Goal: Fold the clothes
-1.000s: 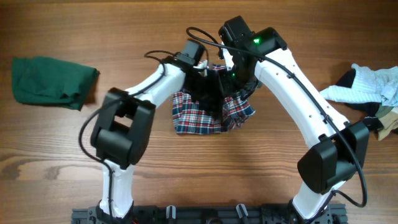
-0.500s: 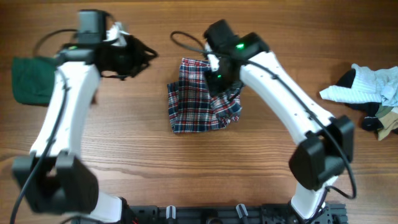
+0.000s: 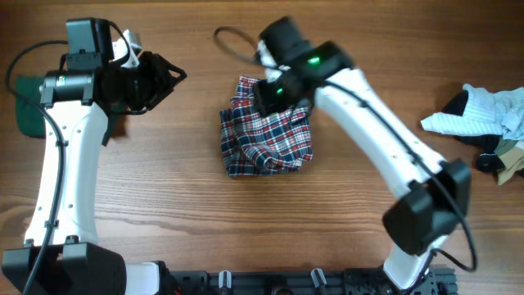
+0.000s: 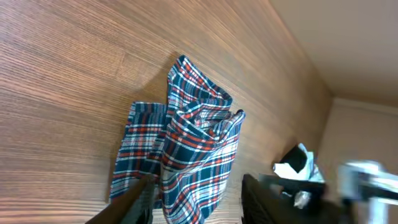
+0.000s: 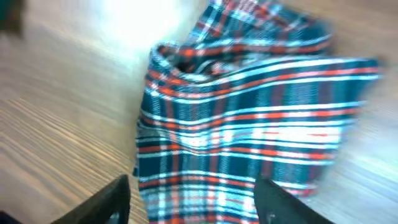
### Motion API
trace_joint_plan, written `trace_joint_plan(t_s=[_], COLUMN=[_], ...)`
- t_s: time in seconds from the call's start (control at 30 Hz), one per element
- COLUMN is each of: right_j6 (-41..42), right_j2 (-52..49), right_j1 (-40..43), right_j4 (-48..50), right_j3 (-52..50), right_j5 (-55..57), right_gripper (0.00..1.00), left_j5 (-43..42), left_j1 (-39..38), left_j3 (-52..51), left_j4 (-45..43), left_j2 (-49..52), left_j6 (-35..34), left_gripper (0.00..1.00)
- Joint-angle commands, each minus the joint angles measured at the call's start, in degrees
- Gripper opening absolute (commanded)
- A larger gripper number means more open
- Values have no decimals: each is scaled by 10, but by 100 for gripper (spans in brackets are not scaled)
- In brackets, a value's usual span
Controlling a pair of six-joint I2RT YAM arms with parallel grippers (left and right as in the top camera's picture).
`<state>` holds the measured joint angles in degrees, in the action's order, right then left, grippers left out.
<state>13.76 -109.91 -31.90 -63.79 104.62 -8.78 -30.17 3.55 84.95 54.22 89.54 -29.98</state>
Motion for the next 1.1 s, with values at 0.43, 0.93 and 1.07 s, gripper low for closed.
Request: trace_joint_plan(t_s=[0.43,0.93,1.07], right_j6=[8,185,175], right_j2=[-13,-13,36], right_j1=[80,-35,-5], right_j4=[-43,254,297], right_j3=[-84,-350,-348], right_j5=[-111,-409,-402], right_gripper=[4,4,4], left_j5=[156,165,162], left_j1=[-235,-214,-214], left_j3=[4,5,5], left_j4=[-150,-231,-225], left_j2=[272,283,283], left_j6=[43,43,43], left_gripper=[4,4,4])
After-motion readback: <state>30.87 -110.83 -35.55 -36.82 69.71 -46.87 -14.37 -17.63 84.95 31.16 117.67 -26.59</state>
